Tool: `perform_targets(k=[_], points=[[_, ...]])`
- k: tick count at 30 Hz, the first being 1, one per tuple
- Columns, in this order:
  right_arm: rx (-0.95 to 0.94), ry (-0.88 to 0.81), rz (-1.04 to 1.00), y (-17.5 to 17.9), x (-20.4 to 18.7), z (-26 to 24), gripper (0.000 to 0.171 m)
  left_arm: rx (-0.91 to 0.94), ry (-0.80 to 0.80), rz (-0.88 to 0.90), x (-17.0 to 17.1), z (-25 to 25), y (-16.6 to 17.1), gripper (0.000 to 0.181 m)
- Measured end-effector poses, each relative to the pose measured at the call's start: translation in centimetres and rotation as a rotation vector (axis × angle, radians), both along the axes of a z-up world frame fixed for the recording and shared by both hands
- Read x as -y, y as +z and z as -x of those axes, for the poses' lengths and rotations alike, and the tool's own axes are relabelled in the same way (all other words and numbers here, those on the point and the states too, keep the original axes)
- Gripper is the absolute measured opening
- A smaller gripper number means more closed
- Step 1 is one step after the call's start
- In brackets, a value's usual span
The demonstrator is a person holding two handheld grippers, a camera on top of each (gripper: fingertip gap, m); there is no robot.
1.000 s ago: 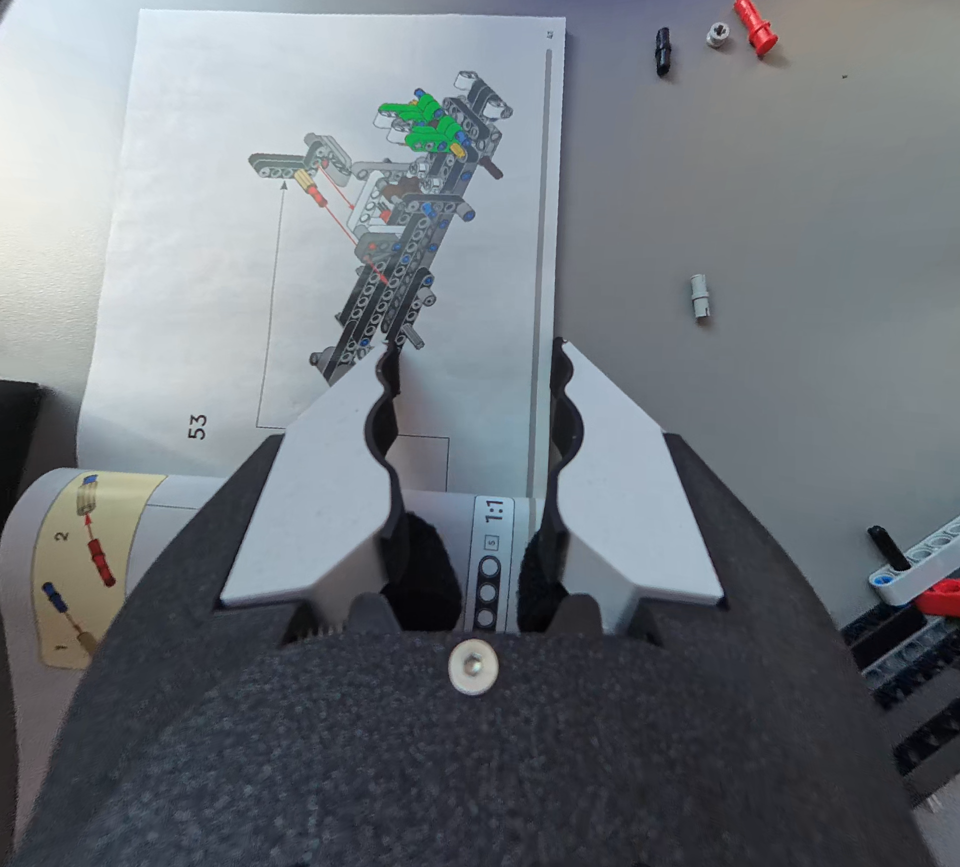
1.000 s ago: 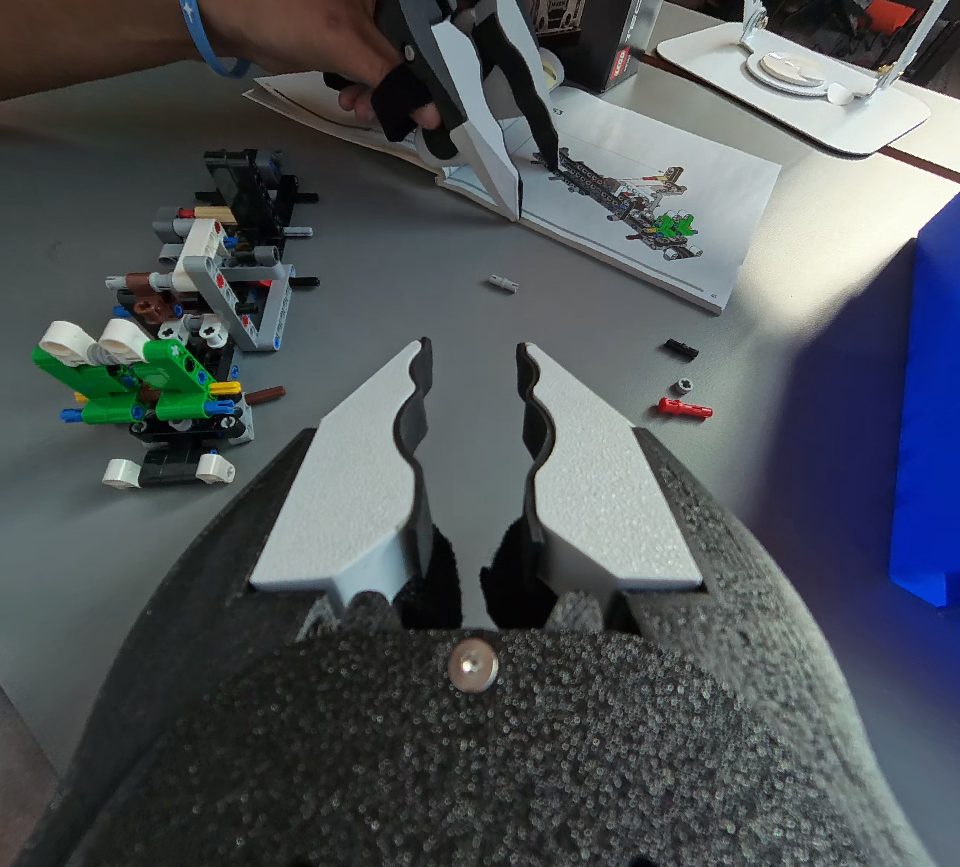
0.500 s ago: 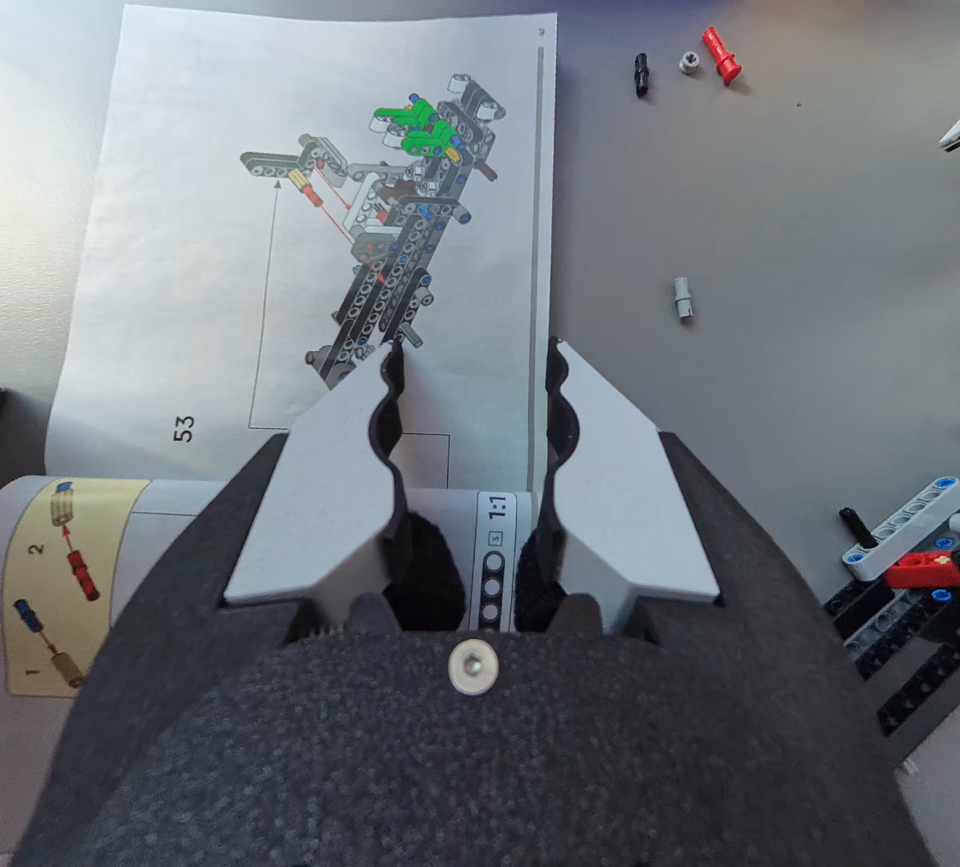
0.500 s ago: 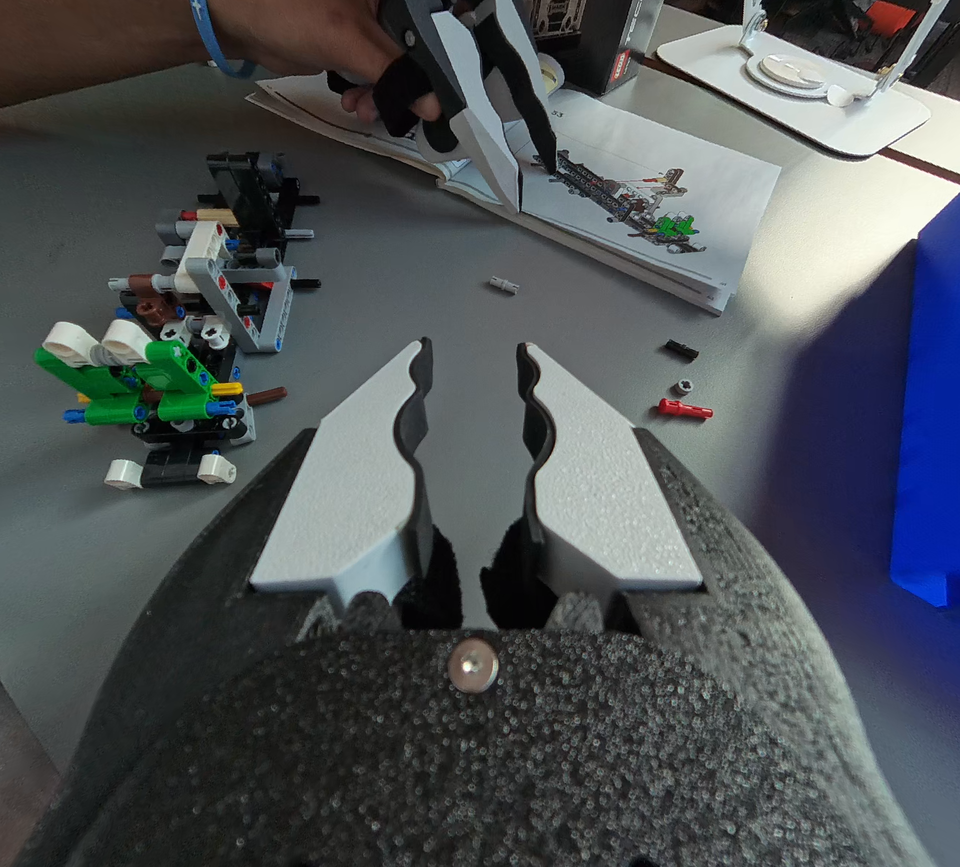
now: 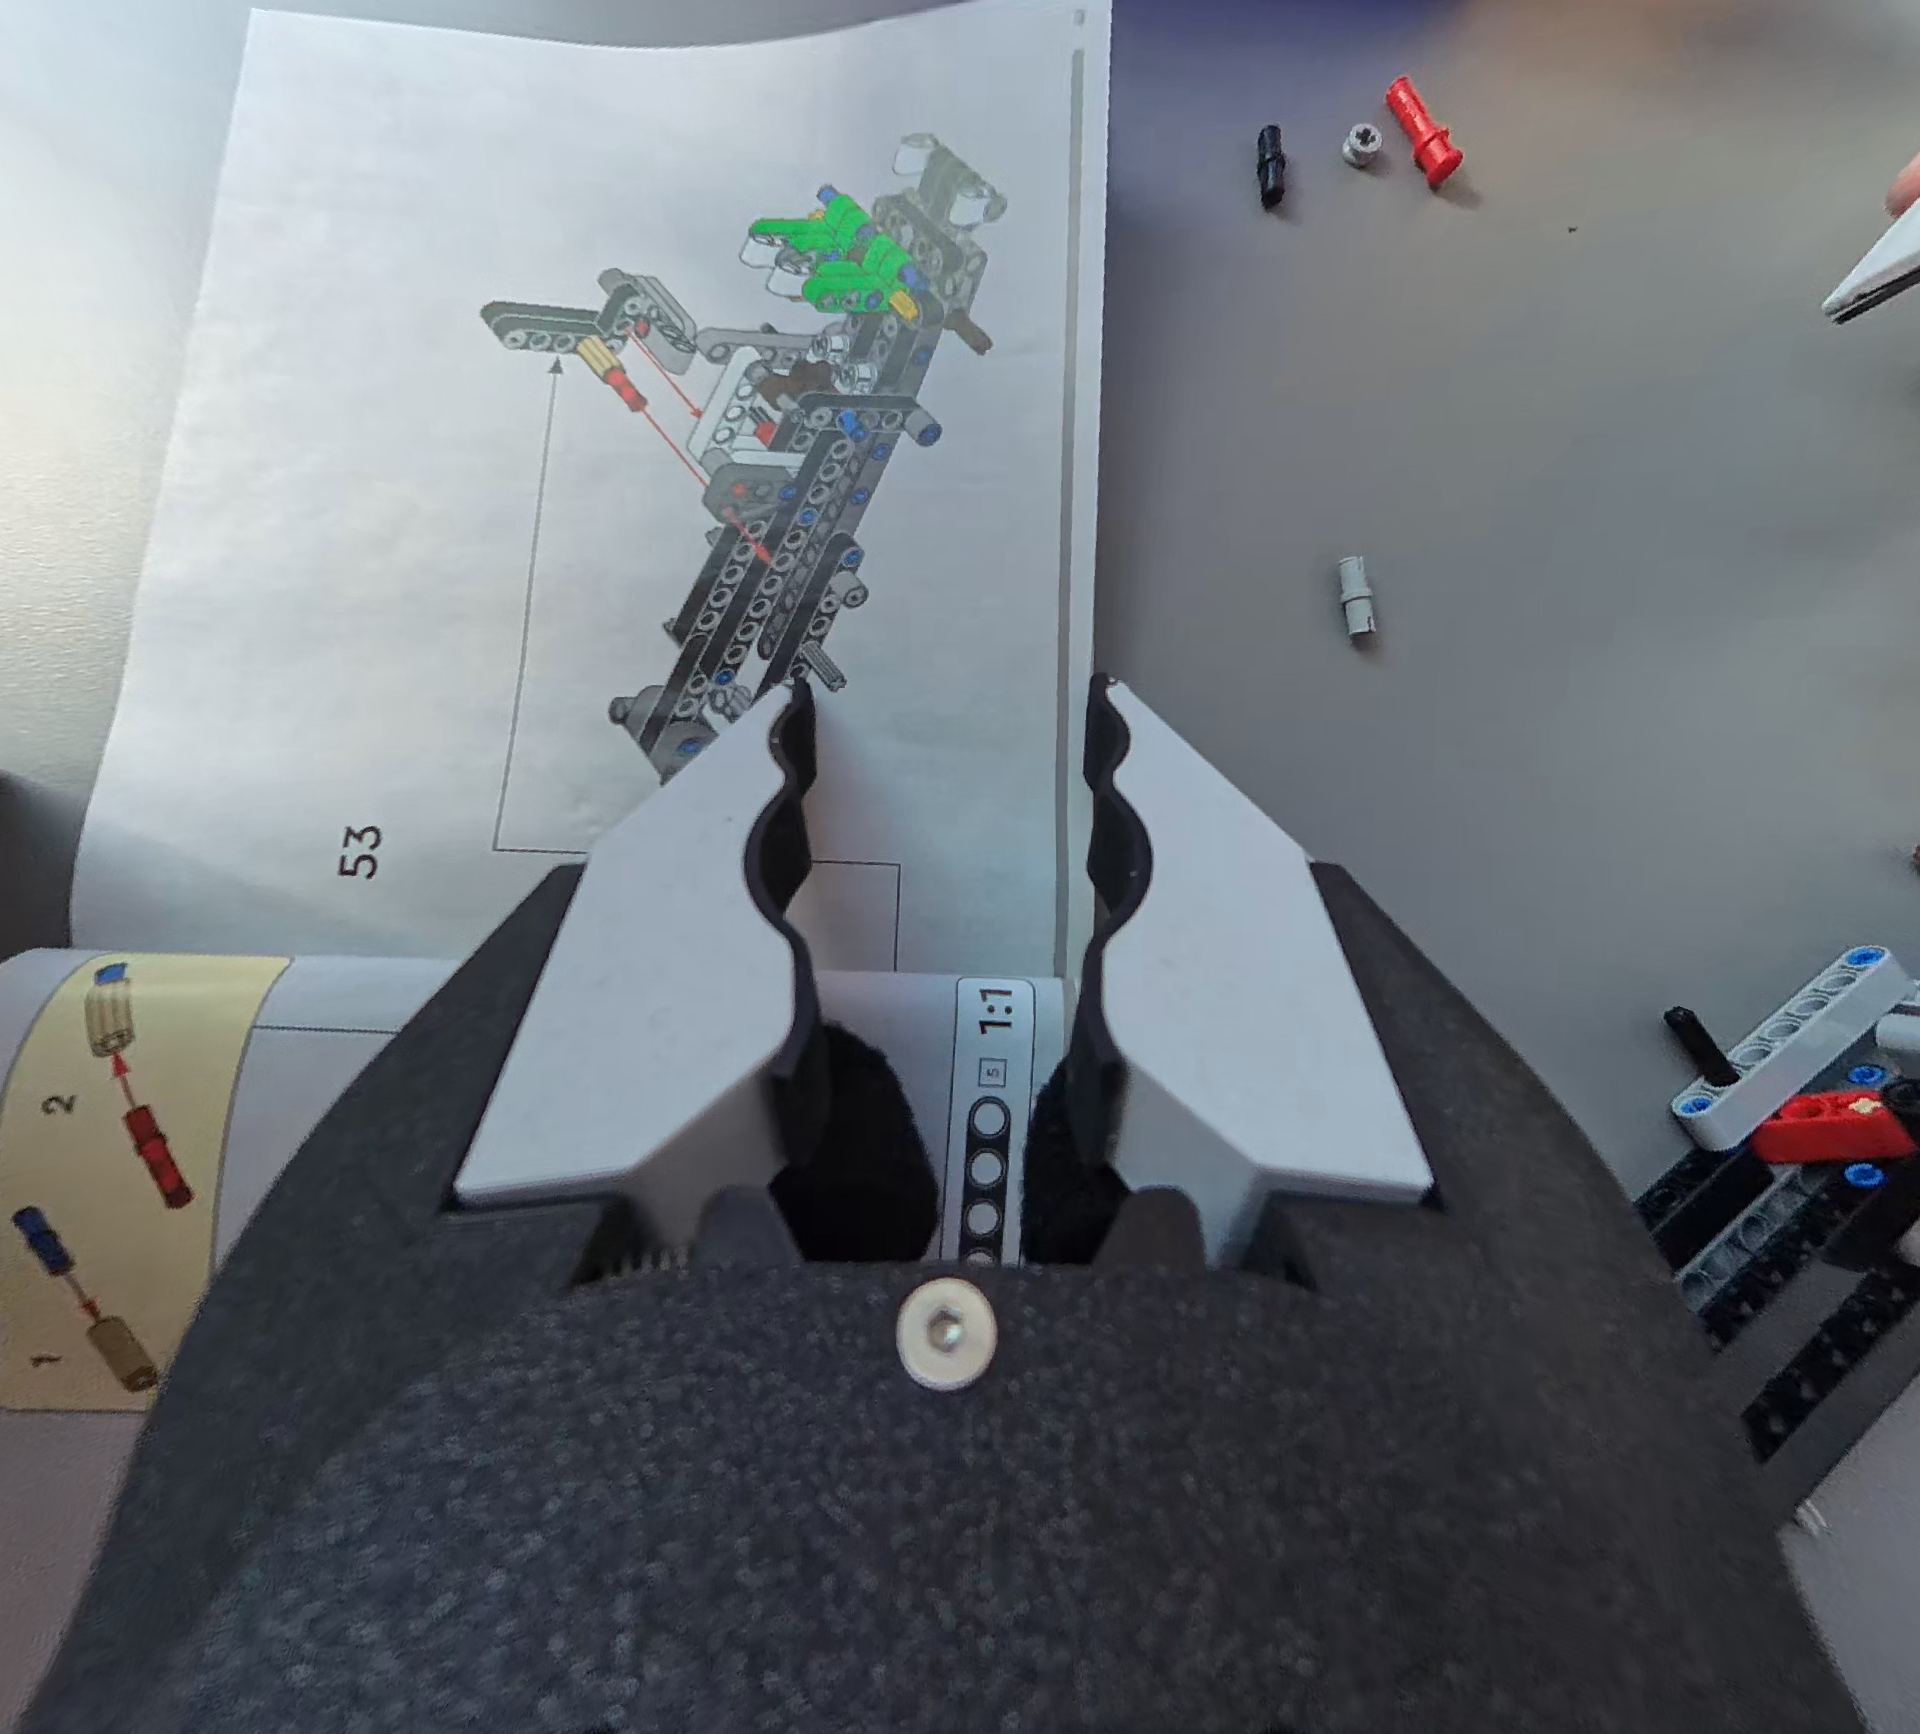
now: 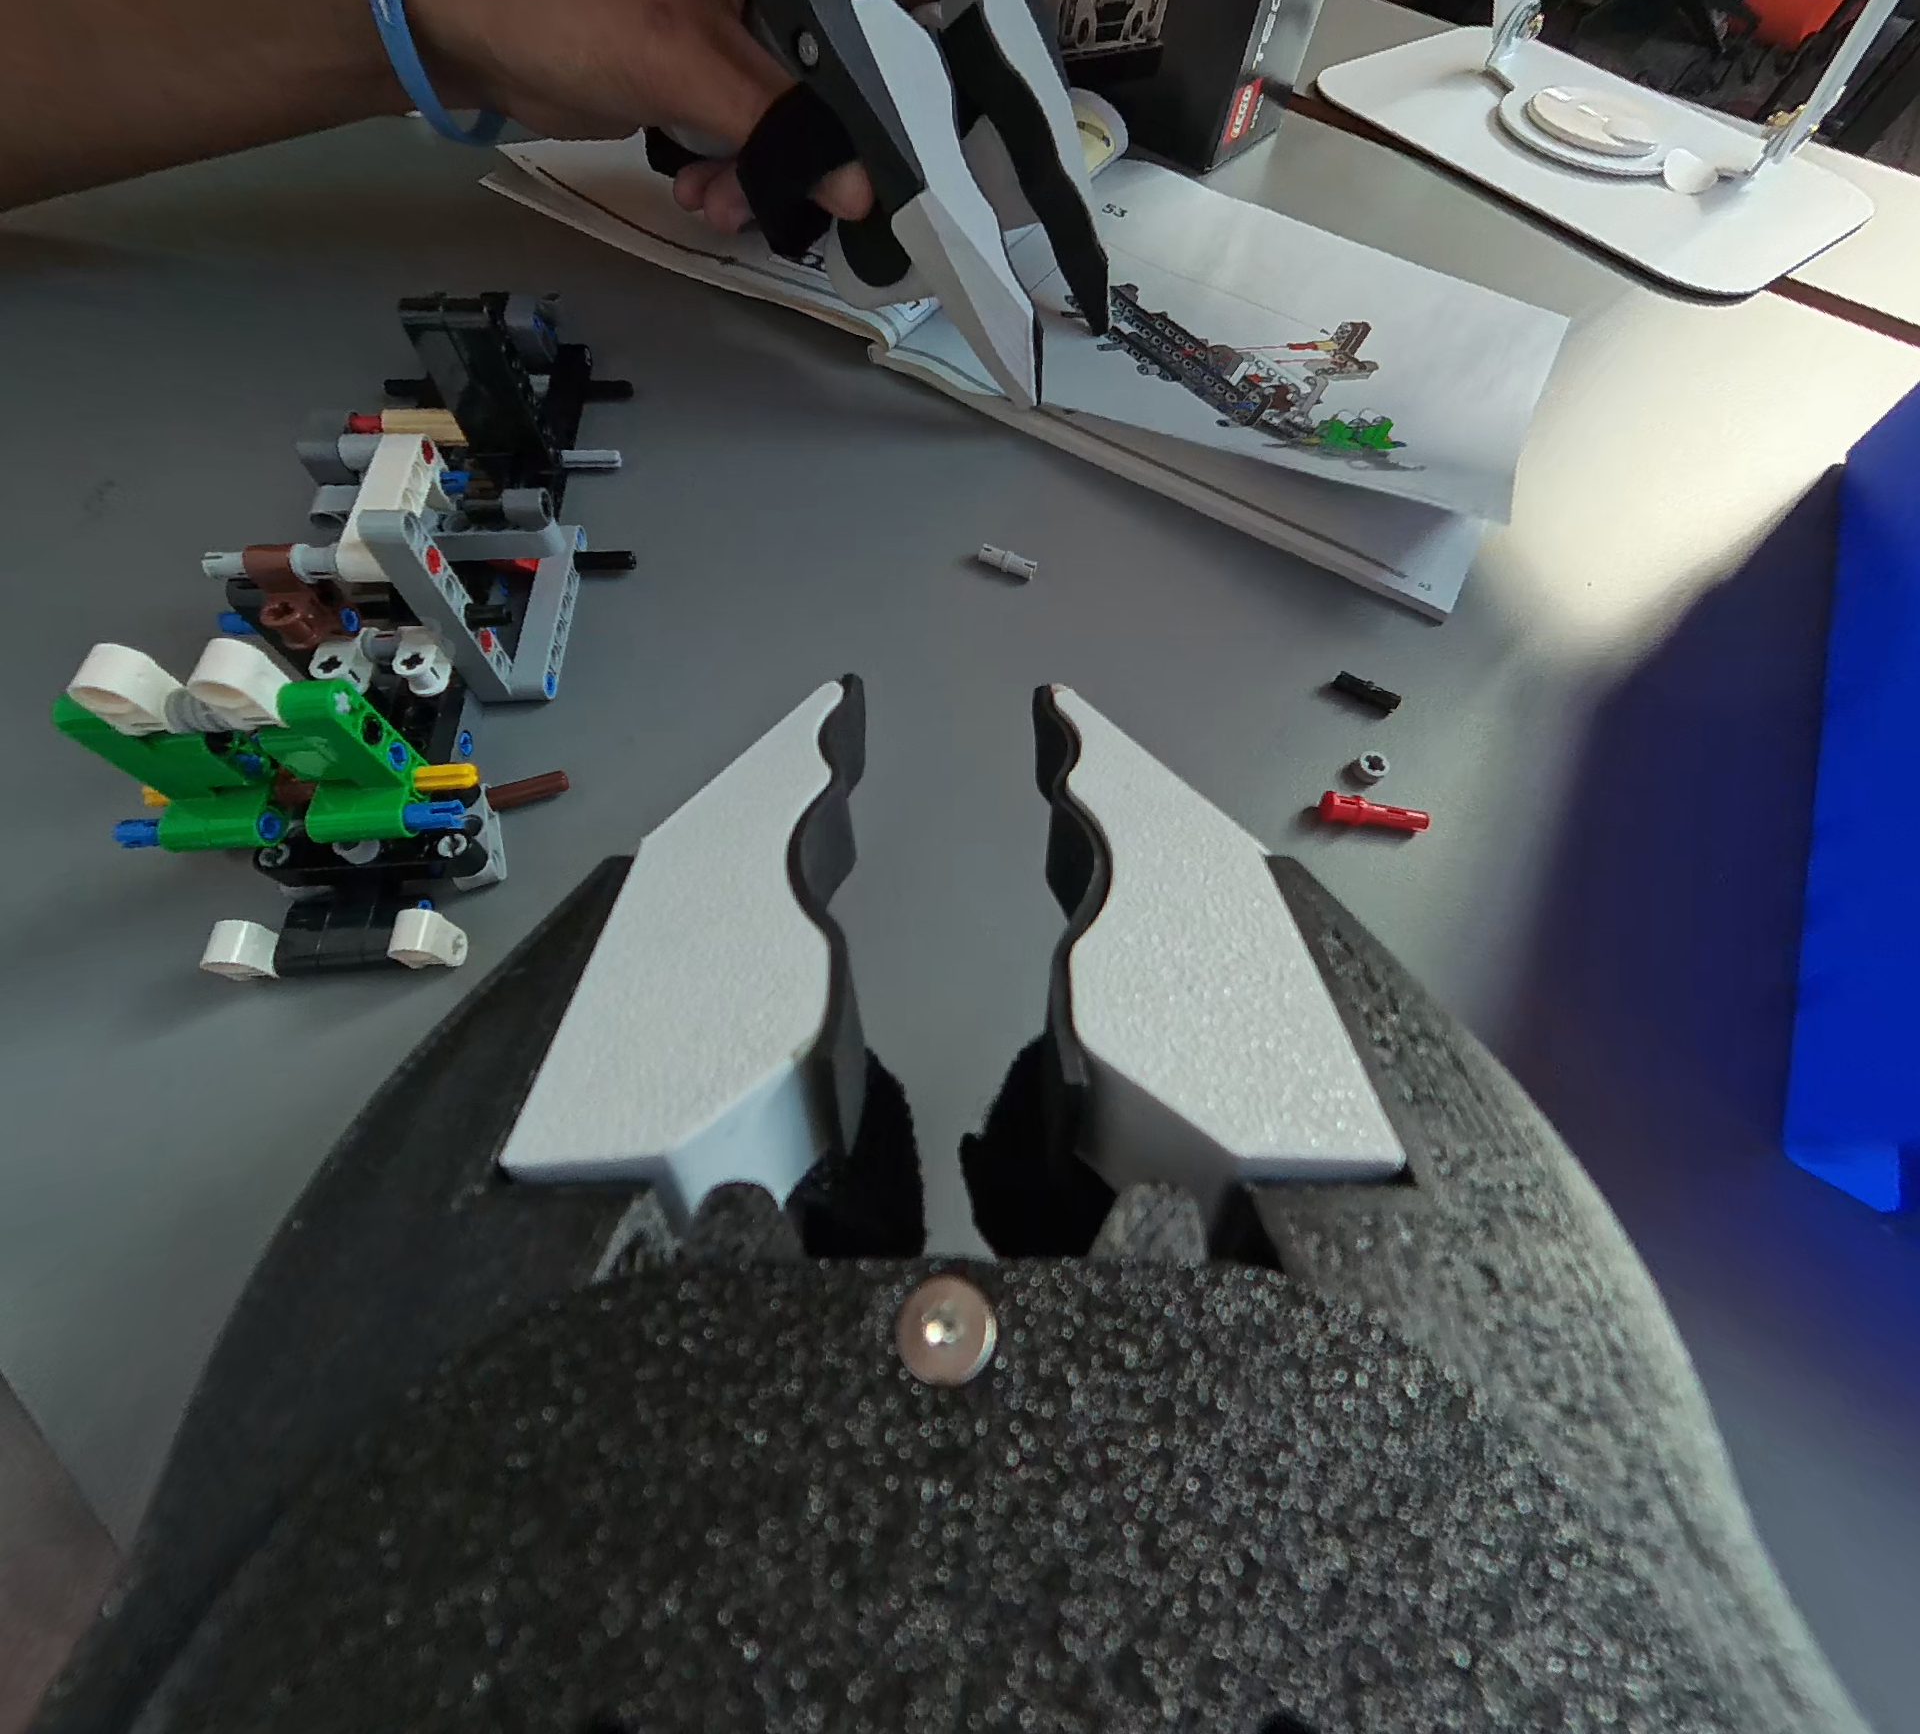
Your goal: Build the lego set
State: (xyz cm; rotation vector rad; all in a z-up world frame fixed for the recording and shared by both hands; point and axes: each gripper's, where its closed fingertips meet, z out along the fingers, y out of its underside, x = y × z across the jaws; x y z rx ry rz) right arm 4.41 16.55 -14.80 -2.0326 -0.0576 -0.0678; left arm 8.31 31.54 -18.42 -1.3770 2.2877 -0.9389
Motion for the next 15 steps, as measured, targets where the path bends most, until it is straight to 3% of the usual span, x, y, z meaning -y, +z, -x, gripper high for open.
perform_targets(k=[15], points=[[0.013, -0.029, 0.019, -0.3, -0.08, -0.39, 0.032, 0.0, 0.007, 0.04, -0.05, 0.16, 0.11, 0.046]])
